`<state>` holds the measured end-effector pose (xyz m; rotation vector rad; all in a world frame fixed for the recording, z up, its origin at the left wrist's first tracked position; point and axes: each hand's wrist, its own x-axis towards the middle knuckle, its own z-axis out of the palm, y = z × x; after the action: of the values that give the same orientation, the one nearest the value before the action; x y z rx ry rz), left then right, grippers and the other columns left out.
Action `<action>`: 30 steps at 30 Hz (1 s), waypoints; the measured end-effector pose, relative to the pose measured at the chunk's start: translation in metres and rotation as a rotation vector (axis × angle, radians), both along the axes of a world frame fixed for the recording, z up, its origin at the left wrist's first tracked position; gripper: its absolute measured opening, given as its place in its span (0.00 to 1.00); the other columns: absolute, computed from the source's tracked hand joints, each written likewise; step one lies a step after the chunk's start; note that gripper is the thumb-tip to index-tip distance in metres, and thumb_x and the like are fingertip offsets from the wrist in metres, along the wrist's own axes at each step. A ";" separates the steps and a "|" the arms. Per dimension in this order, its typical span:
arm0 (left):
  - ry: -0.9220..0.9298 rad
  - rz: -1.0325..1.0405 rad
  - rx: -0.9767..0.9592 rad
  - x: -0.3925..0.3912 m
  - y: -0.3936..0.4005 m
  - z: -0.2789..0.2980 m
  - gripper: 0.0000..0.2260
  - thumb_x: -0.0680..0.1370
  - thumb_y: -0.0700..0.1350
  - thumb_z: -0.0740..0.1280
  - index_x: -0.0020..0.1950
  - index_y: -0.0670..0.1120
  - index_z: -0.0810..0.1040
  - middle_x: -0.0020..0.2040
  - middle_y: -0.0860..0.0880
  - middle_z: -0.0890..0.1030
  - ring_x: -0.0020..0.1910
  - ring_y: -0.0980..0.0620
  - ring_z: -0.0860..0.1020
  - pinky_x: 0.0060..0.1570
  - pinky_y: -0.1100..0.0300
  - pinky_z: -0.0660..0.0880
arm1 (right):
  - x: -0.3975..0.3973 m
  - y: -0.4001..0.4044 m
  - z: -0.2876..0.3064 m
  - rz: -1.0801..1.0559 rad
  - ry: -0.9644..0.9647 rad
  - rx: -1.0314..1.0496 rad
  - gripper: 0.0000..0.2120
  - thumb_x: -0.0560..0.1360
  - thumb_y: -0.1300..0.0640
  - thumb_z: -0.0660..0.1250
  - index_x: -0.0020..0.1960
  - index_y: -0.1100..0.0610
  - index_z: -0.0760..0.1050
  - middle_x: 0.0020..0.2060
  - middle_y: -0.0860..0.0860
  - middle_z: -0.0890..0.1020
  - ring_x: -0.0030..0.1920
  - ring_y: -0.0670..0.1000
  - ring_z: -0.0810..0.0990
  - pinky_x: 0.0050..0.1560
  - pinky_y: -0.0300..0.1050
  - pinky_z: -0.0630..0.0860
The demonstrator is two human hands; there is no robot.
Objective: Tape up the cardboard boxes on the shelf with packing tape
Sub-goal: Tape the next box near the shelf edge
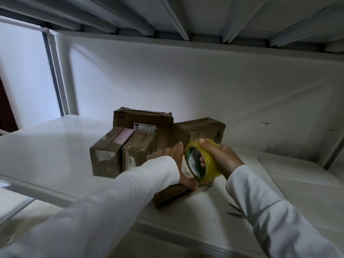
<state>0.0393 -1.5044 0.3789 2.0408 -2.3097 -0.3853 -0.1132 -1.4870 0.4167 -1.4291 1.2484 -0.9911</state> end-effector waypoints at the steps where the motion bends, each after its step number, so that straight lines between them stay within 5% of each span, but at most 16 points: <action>1: -0.013 0.015 -0.021 0.002 -0.002 -0.005 0.63 0.61 0.72 0.70 0.75 0.46 0.31 0.78 0.48 0.40 0.77 0.43 0.44 0.73 0.44 0.43 | 0.000 -0.002 -0.002 -0.003 0.008 -0.008 0.19 0.73 0.43 0.67 0.39 0.60 0.80 0.28 0.53 0.82 0.28 0.48 0.80 0.39 0.40 0.76; 7: -0.044 0.046 -0.077 0.000 -0.007 -0.016 0.60 0.63 0.71 0.69 0.76 0.47 0.32 0.78 0.48 0.40 0.77 0.42 0.46 0.74 0.44 0.44 | 0.002 -0.011 0.013 0.007 0.201 0.070 0.23 0.75 0.39 0.63 0.38 0.58 0.79 0.33 0.56 0.82 0.33 0.51 0.81 0.41 0.43 0.76; 11: -0.049 0.031 -0.046 -0.001 -0.012 -0.014 0.59 0.64 0.71 0.69 0.76 0.48 0.32 0.78 0.49 0.40 0.77 0.43 0.45 0.74 0.44 0.44 | -0.008 -0.015 0.024 0.040 0.411 0.186 0.26 0.72 0.35 0.63 0.51 0.58 0.78 0.46 0.57 0.82 0.47 0.58 0.80 0.58 0.52 0.75; 19: -0.064 0.038 0.010 -0.001 -0.015 -0.010 0.59 0.64 0.70 0.70 0.76 0.48 0.32 0.78 0.47 0.39 0.77 0.43 0.45 0.74 0.43 0.45 | -0.021 0.006 0.007 0.069 0.602 0.364 0.25 0.73 0.37 0.63 0.59 0.55 0.73 0.49 0.55 0.80 0.48 0.56 0.79 0.54 0.50 0.75; 21: -0.045 0.043 0.057 0.000 -0.017 -0.005 0.60 0.64 0.69 0.71 0.76 0.48 0.31 0.78 0.47 0.40 0.77 0.42 0.45 0.74 0.42 0.47 | -0.018 0.013 -0.007 0.075 0.679 0.392 0.24 0.74 0.37 0.62 0.58 0.56 0.74 0.47 0.54 0.80 0.44 0.53 0.80 0.48 0.44 0.77; 25: -0.020 0.033 0.093 -0.001 -0.021 -0.003 0.60 0.64 0.66 0.73 0.76 0.48 0.32 0.79 0.47 0.42 0.77 0.41 0.45 0.74 0.41 0.49 | -0.015 0.024 -0.025 0.017 0.564 0.422 0.17 0.78 0.44 0.61 0.52 0.59 0.73 0.31 0.51 0.78 0.27 0.47 0.76 0.19 0.32 0.69; 30: 0.156 0.039 0.174 0.006 -0.024 -0.002 0.56 0.66 0.64 0.73 0.77 0.49 0.37 0.79 0.47 0.47 0.77 0.43 0.50 0.74 0.44 0.53 | -0.014 0.021 -0.023 -0.014 0.552 0.431 0.15 0.78 0.45 0.61 0.53 0.57 0.72 0.33 0.51 0.77 0.30 0.48 0.75 0.22 0.35 0.70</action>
<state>0.0453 -1.5286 0.3773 2.0423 -2.2117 -0.7391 -0.1269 -1.4661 0.3933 -1.3831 1.7444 -0.2953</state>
